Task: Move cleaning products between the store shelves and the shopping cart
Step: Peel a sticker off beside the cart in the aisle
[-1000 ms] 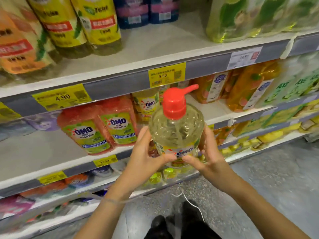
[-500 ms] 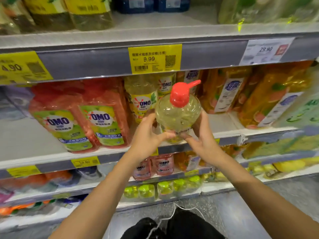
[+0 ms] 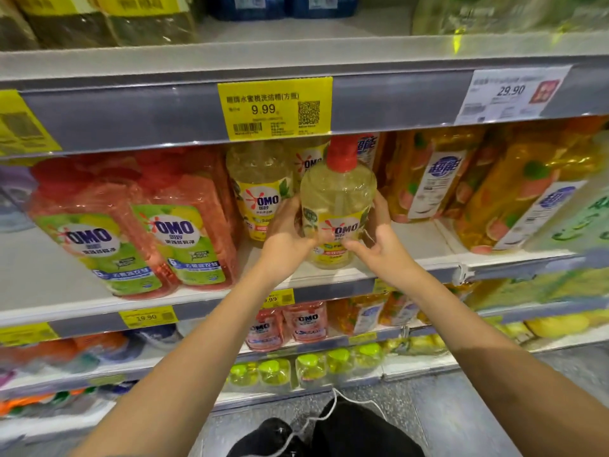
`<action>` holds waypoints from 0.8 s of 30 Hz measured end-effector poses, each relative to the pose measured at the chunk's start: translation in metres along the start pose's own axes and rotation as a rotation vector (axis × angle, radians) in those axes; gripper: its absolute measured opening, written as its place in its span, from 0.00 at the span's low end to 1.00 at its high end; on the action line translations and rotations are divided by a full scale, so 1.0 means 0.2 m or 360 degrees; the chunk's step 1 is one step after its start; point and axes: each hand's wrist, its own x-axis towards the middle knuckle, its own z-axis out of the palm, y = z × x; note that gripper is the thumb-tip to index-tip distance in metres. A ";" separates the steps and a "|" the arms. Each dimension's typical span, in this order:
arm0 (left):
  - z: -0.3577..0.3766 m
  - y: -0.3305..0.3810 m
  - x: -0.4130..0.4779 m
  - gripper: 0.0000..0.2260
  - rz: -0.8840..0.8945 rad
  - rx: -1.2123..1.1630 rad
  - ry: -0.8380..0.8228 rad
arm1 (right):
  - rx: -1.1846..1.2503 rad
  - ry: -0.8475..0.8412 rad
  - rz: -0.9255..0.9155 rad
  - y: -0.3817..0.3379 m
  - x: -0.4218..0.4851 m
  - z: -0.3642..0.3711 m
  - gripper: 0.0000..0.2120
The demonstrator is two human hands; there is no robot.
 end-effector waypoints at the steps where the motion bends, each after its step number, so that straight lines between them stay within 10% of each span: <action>1: 0.01 0.01 0.01 0.37 -0.0032 0.0025 0.0011 | 0.0017 -0.0003 0.0033 0.01 0.01 -0.01 0.40; 24: 0.05 0.13 0.13 0.25 -0.0137 0.0936 0.0118 | -0.0044 0.0068 -0.0003 0.10 0.40 0.05 0.35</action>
